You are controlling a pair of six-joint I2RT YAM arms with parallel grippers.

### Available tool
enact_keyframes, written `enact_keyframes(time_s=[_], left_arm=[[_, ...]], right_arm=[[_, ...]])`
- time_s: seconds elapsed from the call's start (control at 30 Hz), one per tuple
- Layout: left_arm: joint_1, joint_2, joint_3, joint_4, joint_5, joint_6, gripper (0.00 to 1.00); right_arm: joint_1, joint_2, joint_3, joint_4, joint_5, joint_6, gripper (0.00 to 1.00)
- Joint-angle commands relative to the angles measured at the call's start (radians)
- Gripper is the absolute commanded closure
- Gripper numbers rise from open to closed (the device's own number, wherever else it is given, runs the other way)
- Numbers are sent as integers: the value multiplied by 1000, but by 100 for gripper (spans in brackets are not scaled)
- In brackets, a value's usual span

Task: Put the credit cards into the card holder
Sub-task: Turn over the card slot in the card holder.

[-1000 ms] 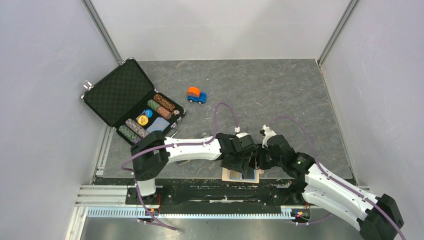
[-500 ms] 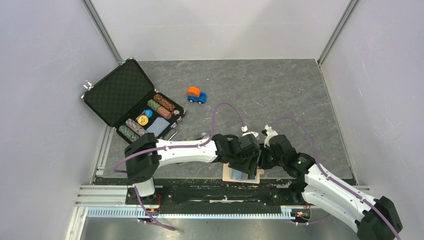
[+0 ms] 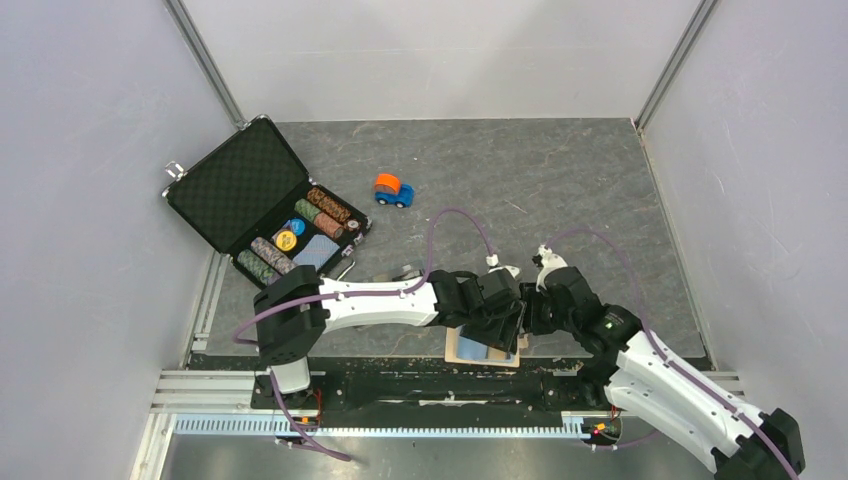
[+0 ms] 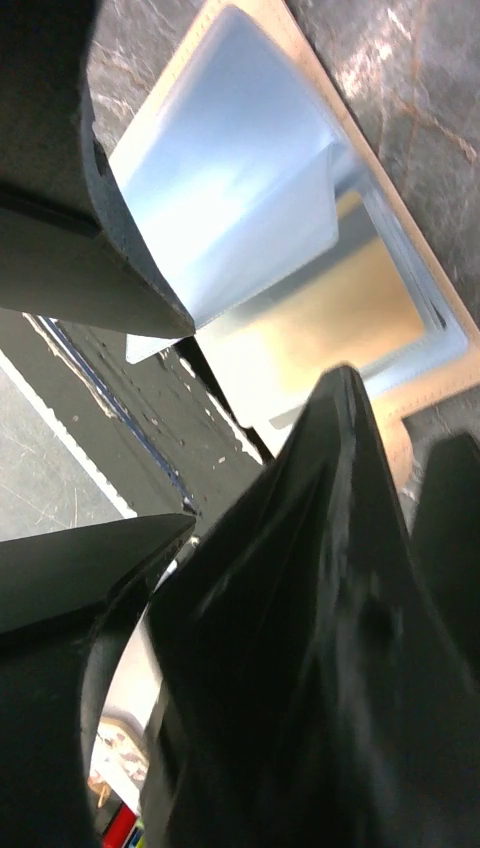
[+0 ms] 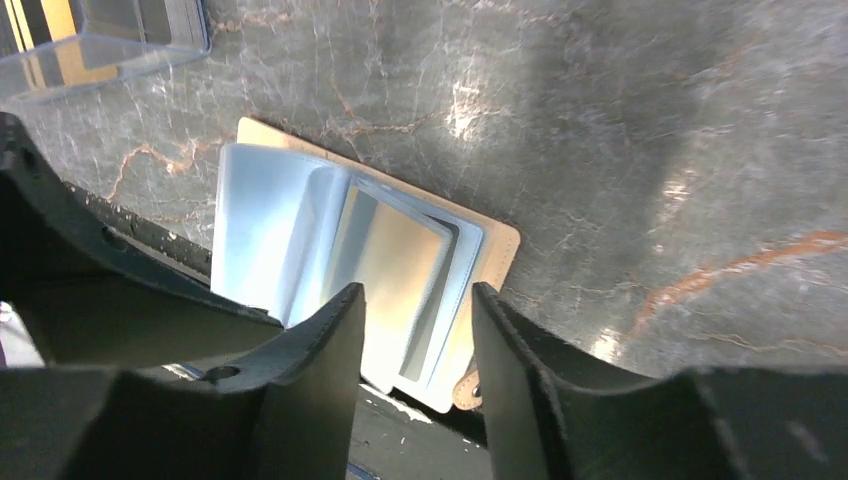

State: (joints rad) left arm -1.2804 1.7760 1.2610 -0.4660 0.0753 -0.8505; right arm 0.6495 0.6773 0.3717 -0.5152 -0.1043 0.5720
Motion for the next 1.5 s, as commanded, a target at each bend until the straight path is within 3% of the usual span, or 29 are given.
enact_keyframes(time_s=[0.0,0.3,0.6,0.9,1.27,1.47], left_arm=[[-2,-21,17,-57,-71,7,28],[-2,-12,-15,-33,-72,-12,25],[6,-68,-88,-167,-237,-31,26],[64,-230,-281,6,-161,-51,26],[296,-599,-612,390,97,-178,25],[472,-809,-660,274,105,-146,24]], right_arm=[[-4,-42,96,-70,93,-17,52],[-4,7,64,10,-23,-39,45],[-4,87,-6,136,-136,-25,46],[-2,204,56,194,-184,-47,45],[26,342,147,279,-214,-37,40],[70,422,199,322,-207,-26,36]])
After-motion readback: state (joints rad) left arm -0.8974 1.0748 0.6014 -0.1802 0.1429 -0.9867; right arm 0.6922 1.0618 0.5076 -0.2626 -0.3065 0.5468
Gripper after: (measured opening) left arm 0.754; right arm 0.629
